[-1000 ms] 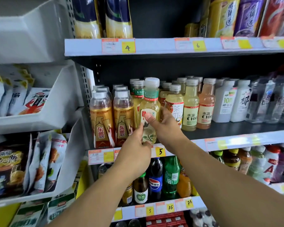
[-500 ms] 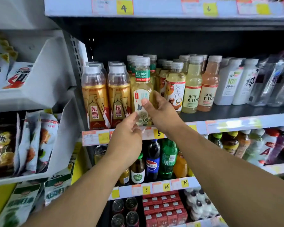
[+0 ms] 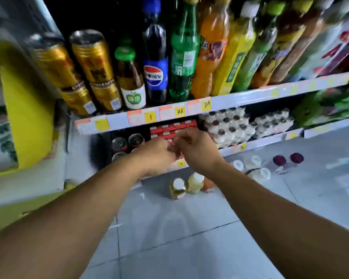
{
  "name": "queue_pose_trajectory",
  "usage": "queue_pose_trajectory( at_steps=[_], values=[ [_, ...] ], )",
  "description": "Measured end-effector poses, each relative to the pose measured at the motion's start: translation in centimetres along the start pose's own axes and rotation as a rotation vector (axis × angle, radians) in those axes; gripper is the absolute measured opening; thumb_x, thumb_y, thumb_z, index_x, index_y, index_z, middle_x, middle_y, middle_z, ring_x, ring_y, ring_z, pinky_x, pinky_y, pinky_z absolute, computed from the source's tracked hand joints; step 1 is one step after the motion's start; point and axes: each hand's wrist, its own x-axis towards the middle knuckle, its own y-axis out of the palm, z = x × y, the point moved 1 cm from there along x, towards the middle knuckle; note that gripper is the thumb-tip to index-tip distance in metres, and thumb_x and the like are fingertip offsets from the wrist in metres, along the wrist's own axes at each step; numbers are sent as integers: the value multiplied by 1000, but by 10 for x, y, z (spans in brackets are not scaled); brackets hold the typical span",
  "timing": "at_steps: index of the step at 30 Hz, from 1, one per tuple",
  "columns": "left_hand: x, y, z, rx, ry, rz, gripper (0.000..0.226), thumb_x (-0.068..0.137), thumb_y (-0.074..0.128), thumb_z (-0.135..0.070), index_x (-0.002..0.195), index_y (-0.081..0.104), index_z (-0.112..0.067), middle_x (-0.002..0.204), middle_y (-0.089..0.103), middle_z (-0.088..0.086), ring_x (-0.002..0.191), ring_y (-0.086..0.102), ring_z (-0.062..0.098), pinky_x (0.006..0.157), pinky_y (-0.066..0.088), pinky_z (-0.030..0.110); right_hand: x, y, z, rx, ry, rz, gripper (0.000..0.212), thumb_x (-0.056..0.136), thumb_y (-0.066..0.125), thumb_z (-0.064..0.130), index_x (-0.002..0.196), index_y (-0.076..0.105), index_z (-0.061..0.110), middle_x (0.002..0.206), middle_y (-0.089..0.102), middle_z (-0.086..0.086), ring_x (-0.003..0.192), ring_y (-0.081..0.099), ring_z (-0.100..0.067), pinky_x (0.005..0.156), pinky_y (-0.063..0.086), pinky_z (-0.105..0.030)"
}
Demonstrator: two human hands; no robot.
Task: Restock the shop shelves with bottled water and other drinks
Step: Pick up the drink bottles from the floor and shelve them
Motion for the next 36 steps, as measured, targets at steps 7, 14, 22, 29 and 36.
queue_pose_trajectory(
  at_steps=[7, 14, 22, 29, 36],
  values=[
    [49, 94, 85, 69, -165, 126, 26, 97, 51, -22, 84, 69, -9, 82, 65, 16, 72, 59, 30, 50, 32, 26, -8, 76, -132, -414, 226, 374, 48, 99, 54, 30, 146, 46, 29, 138, 58, -1, 128, 52, -26, 89, 38, -26],
    [67, 128, 139, 9, -235, 58, 32, 92, 56, -24, 63, 57, -11, 68, 57, 10, 62, 45, 23, 58, 34, 29, -7, 126, -175, -453, 219, 304, 62, 92, 61, 21, 151, 40, 26, 145, 43, -11, 127, 52, -32, 102, 42, -36],
    [57, 109, 132, -27, -203, 49, 25, 93, 53, -23, 88, 72, -9, 91, 70, 16, 77, 61, 31, 63, 40, 29, -1, 112, -155, -475, 156, 313, 50, 86, 70, 30, 134, 56, 23, 128, 55, -10, 109, 59, -30, 83, 47, -33],
    [42, 65, 102, -99, -101, -16, 34, 84, 62, -16, 118, 65, -19, 114, 68, 0, 105, 63, 22, 86, 52, 34, 1, 55, -68, -392, 36, 303, 28, 76, 76, 40, 97, 65, 25, 92, 68, 3, 83, 63, -19, 63, 48, -30],
    [-11, -25, 12, -408, 260, 54, 45, 78, 67, 11, 109, 69, -22, 109, 74, -2, 101, 68, 6, 85, 55, 25, 0, -36, 57, -363, -122, 217, 26, 74, 78, 39, 96, 70, 27, 92, 71, 5, 80, 63, -11, 65, 52, -29]
  ],
)
